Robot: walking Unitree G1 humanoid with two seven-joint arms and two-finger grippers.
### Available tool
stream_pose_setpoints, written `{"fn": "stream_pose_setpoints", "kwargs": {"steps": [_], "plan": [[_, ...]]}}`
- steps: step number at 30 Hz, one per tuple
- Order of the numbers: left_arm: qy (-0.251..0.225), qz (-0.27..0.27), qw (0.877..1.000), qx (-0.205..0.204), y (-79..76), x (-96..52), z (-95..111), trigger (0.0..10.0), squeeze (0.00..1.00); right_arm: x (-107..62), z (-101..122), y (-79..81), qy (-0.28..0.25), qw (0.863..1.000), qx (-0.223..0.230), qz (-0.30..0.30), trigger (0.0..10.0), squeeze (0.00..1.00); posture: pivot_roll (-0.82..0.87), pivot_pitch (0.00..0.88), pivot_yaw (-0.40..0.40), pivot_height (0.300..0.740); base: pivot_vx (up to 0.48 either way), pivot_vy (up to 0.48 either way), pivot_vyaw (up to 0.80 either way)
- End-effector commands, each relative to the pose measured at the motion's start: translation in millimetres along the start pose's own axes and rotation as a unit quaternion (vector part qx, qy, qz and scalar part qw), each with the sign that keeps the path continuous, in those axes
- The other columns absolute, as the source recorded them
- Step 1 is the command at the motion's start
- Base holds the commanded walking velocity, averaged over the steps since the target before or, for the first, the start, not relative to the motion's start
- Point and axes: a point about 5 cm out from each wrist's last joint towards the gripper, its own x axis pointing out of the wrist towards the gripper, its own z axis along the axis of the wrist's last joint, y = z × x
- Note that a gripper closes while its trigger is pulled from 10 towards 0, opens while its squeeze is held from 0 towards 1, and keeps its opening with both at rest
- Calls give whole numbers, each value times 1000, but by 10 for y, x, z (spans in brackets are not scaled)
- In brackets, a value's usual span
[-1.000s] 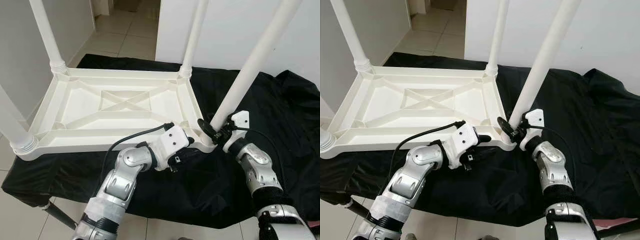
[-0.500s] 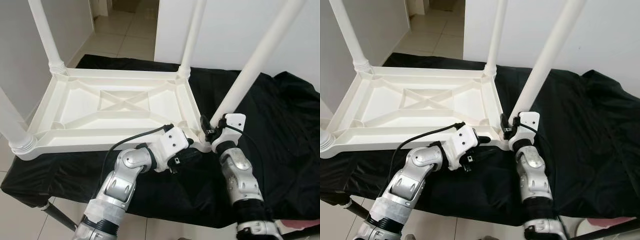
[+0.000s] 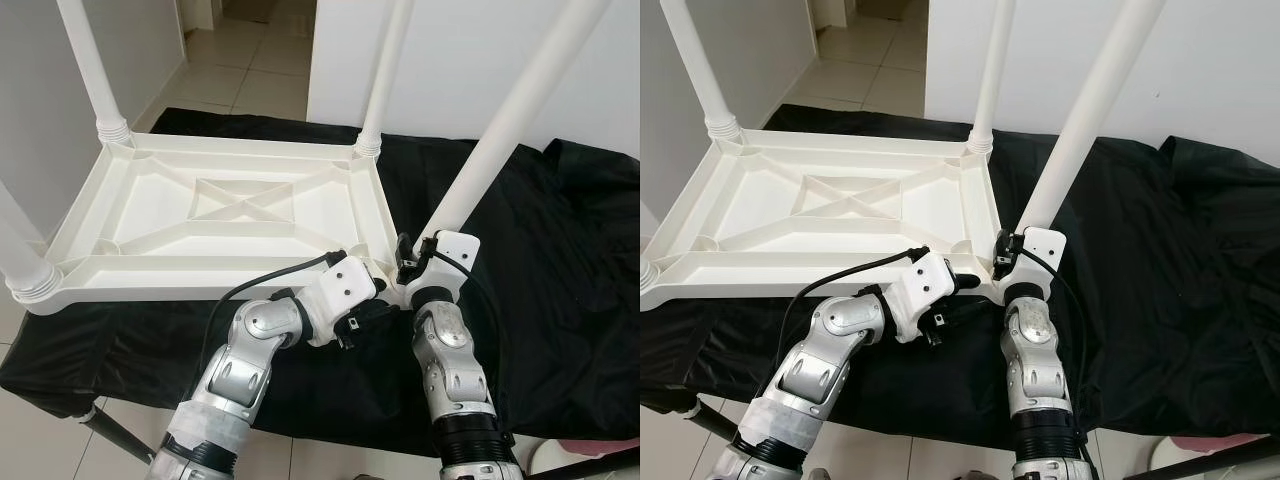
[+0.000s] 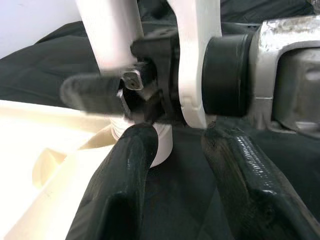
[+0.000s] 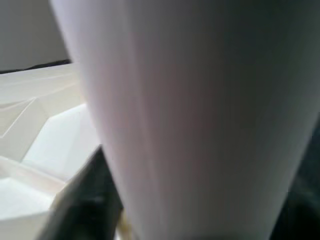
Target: Building children table
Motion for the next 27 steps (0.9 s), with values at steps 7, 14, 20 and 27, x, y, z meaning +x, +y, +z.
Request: {"fn": "stream_pose_setpoints", "kwargs": {"steps": [7, 14, 20, 27], "plan": [[1, 75, 997, -4, 47, -7, 4, 10000, 0, -76, -48, -50, 11, 1000, -1, 20, 10000, 1000, -38, 0, -53, 740, 0, 0, 0], [1, 74, 997, -5, 35, -13, 4, 10000, 0, -122, -54, -264, 6, 997, -35, 73, 10000, 0, -40, 0, -54, 740, 0, 0, 0], [2, 73, 997, -6, 37, -8, 8, 10000, 0, -109, -50, -350, 4, 989, -57, 140, 10000, 0, -45, 0, -50, 740, 0, 0, 0], [2, 68, 998, -7, 41, 3, 19, 10000, 0, -8, -17, -442, 6, 965, -87, 247, 10000, 0, -48, 0, -41, 740, 0, 0, 0]]}}
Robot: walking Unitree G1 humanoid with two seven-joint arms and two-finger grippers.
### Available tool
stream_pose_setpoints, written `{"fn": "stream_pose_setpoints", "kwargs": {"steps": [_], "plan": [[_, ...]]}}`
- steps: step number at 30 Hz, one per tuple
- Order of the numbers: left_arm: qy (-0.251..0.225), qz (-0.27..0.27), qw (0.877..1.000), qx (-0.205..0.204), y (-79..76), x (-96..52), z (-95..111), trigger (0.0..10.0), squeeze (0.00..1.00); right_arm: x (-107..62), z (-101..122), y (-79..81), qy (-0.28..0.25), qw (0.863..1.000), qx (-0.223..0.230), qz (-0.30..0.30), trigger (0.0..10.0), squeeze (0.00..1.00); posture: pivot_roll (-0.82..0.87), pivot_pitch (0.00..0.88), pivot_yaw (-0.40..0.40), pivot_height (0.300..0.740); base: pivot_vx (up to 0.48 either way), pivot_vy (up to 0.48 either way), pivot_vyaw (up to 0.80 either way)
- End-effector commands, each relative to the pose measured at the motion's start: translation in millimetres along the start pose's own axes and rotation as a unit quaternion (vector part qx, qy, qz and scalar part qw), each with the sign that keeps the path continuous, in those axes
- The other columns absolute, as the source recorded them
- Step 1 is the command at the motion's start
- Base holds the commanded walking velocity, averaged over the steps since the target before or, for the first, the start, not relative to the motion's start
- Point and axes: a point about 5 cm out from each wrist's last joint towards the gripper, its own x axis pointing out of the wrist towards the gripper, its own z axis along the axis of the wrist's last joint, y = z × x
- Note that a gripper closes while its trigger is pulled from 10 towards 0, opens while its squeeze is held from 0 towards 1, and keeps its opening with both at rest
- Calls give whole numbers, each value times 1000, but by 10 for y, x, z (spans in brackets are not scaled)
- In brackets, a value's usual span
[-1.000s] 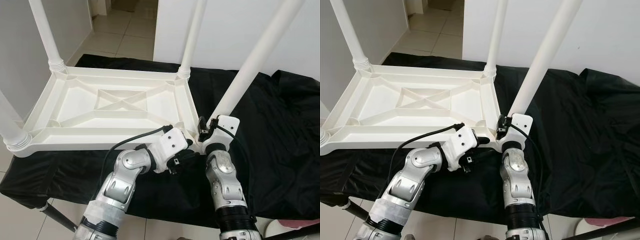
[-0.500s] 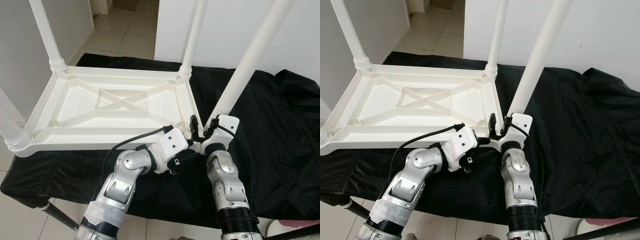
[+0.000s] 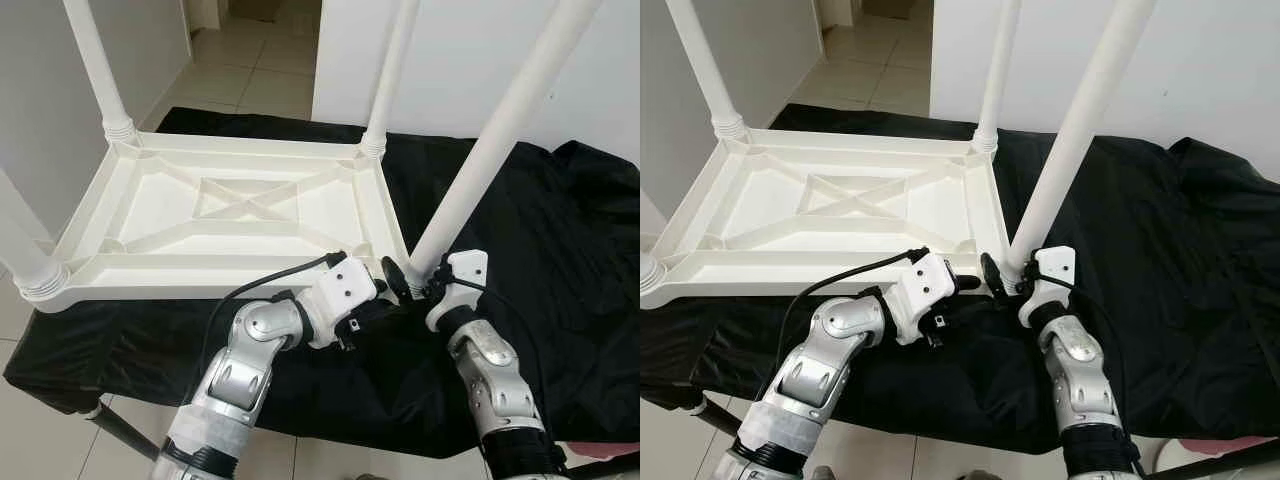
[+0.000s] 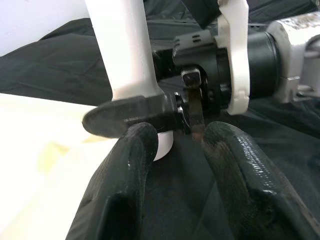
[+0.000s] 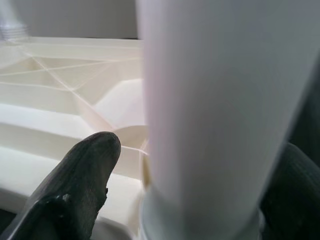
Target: Building children table
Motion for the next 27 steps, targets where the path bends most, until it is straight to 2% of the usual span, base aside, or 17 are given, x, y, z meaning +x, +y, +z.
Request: {"fn": "stream_pose_setpoints", "kwargs": {"steps": [1, 7, 11, 12, 14, 15, 16, 17, 26, 27], "plan": [[1, 65, 998, 0, 64, 18, 14, 10000, 0, 29, 20, -58, -4, 999, -12, 32, 10000, 0, -48, 0, -41, 740, 0, 0, 0], [1, 63, 998, 0, 62, 22, 19, 10000, 0, 93, 42, -92, -1, 997, -31, 70, 10000, 0, -48, 0, -35, 740, 0, 0, 0], [1, 62, 998, 2, 63, 22, 22, 10000, 0, 173, 43, -174, 23, 992, -55, 107, 10000, 0, -44, 0, -38, 740, 0, 0, 0], [2, 63, 998, 3, 67, 22, 23, 10000, 0, 180, 40, -182, 26, 992, -58, 111, 7294, 0, -38, 0, -40, 740, 0, 0, 0], [2, 63, 998, 3, 67, 22, 23, 10000, 0, 180, 40, -182, 26, 992, -58, 111, 7294, 0, -38, 0, -40, 740, 0, 0, 0], [1, 65, 998, 3, 73, 21, 25, 10000, 0, 183, 32, -187, 29, 991, -59, 113, 4275, 0, -34, 0, -42, 740, 0, 0, 0], [1, 65, 998, 3, 73, 21, 25, 10000, 0, 183, 32, -187, 29, 991, -59, 113, 4275, 0, -34, 0, -42, 740, 0, 0, 0], [2, 68, 998, 4, 80, 17, 26, 10000, 0, 177, 10, -197, 33, 991, -57, 116, 0, 0, -28, 0, -46, 740, 0, 0, 0], [2, 70, 998, 3, 83, 21, 29, 10000, 0, 132, -57, -206, 33, 991, -38, 121, 0, 0, -31, 0, -44, 740, 0, 0, 0], [2, 69, 998, 3, 80, 23, 29, 10000, 0, 124, -60, -203, 32, 992, -33, 116, 8941, 0, -34, 0, -41, 740, 0, 0, 0]]}}
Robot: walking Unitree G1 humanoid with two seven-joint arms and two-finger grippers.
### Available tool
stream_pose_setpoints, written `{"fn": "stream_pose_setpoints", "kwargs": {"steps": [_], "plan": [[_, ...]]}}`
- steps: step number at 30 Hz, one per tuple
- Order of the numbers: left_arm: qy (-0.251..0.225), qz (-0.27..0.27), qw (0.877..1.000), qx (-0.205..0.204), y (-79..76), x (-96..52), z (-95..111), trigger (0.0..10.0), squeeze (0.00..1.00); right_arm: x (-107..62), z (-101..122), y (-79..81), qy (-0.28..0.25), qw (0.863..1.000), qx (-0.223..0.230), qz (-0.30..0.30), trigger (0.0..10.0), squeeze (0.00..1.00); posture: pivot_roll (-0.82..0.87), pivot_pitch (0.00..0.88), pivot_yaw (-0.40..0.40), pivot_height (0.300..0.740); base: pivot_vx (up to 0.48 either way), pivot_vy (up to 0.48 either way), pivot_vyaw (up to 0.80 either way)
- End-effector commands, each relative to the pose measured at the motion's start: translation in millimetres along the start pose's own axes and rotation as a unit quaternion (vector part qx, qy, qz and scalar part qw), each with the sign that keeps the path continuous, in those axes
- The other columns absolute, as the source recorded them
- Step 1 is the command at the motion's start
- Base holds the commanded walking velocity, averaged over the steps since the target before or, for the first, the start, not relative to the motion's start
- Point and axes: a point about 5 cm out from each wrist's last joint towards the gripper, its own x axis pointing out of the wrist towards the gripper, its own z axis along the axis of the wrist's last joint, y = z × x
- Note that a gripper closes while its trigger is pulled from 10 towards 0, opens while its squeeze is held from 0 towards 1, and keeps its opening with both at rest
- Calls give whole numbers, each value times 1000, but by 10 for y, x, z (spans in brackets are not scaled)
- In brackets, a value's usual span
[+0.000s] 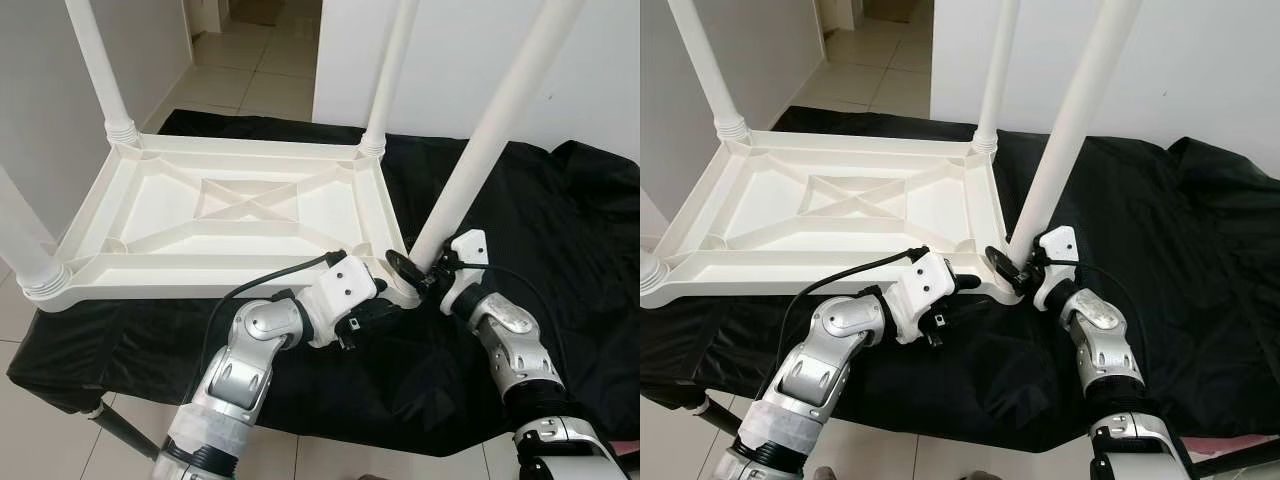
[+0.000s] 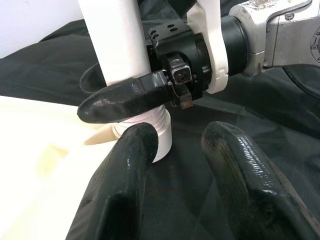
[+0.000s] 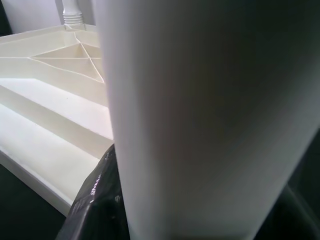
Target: Building children table
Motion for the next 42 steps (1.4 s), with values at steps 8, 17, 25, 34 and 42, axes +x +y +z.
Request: {"fn": "stream_pose_setpoints", "kwargs": {"steps": [8, 17, 25, 34, 42], "plan": [[3, 66, 998, 1, 60, 18, 7, 10000, 0, -44, -80, 79, 1, 999, 40, -12, 10000, 0, -39, 0, -43, 740, 0, 0, 0], [5, 66, 998, -6, 22, 17, -18, 10000, 0, -94, -139, 198, 10, 990, 54, -129, 10000, 0, -41, 0, -69, 740, 0, 0, 0], [3, 63, 998, -10, -18, 30, -25, 10000, 0, -117, -177, 355, 39, 914, 96, -391, 10000, 0, -42, 0, -81, 740, 0, 0, 0], [3, 61, 998, -9, -32, 33, -25, 10000, 0, 30, -72, 567, 15, 917, 107, -384, 10000, 0, -41, 0, -81, 740, 0, 0, 0], [3, 61, 998, -8, -28, 31, -23, 10000, 0, 15, -19, 596, 8, 924, 81, -374, 10000, 0, -37, 0, -81, 740, 0, 0, 0]]}}
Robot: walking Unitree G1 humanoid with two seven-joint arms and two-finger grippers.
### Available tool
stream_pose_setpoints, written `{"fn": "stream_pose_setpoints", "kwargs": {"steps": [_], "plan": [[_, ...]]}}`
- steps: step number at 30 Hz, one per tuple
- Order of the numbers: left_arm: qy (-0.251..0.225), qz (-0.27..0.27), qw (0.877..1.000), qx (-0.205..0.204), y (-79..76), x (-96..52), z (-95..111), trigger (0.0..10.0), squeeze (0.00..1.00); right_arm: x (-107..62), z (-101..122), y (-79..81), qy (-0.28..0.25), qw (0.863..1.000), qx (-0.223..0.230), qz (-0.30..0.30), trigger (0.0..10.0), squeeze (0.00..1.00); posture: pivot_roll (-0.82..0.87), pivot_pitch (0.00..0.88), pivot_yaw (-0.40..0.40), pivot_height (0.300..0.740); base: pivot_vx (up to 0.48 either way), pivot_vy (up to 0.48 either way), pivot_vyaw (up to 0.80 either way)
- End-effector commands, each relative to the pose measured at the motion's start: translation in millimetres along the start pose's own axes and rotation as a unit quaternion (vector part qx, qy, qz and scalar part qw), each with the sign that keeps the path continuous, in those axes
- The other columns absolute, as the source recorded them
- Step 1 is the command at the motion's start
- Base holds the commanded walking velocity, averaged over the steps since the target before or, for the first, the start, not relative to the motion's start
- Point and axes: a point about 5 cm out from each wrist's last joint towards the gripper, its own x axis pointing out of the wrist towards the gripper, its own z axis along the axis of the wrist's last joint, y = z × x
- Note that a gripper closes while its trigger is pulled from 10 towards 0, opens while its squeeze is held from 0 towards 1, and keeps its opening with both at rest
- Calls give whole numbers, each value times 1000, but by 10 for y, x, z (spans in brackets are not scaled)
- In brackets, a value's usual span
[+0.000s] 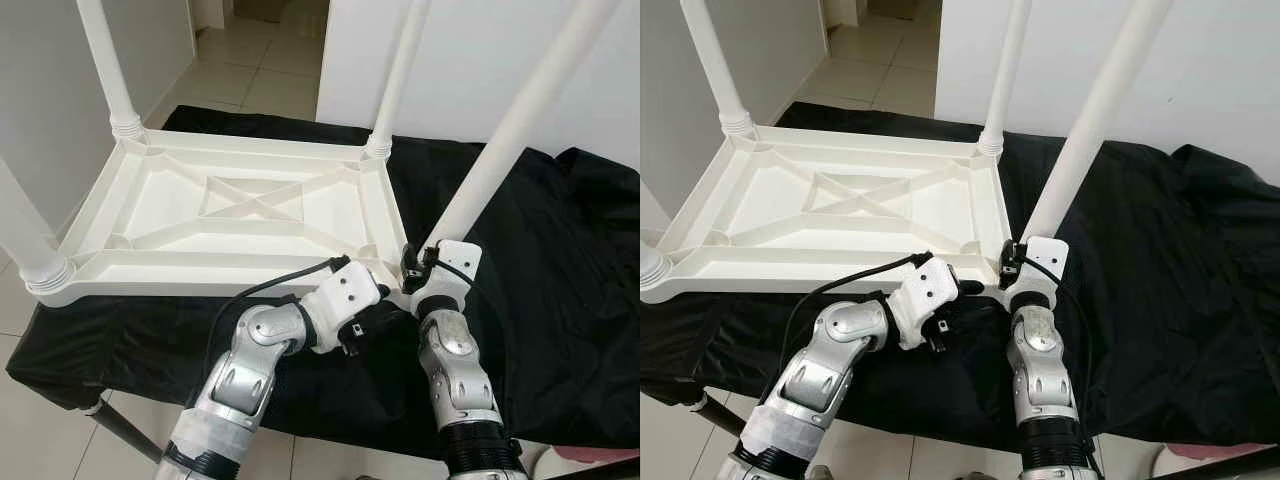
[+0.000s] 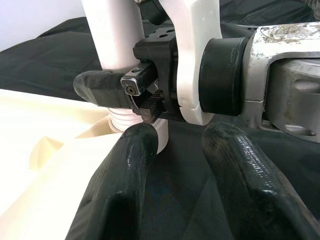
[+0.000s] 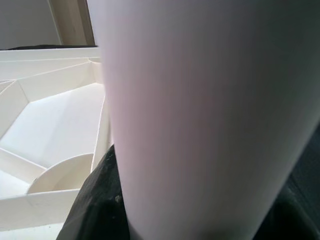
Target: Building children table
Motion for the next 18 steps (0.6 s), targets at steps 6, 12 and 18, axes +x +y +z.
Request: {"fn": "stream_pose_setpoints", "kwargs": {"steps": [6, 12, 18], "plan": [[1, 71, 998, 0, 51, 6, 6, 10000, 0, -129, -16, 41, -8, 1000, 17, 15, 10000, 1000, -37, 0, -82, 740, 0, 0, 0], [0, 71, 997, 2, 60, 2, 8, 10000, 0, -159, -14, 18, -19, 998, 21, 48, 10000, 1000, -36, 0, -84, 740, 0, 0, 0], [-1, 70, 998, 3, 62, -16, -3, 10000, 0, -183, -26, -65, -32, 996, 20, 76, 10000, 0, -38, 0, -83, 740, 0, 0, 0]]}}
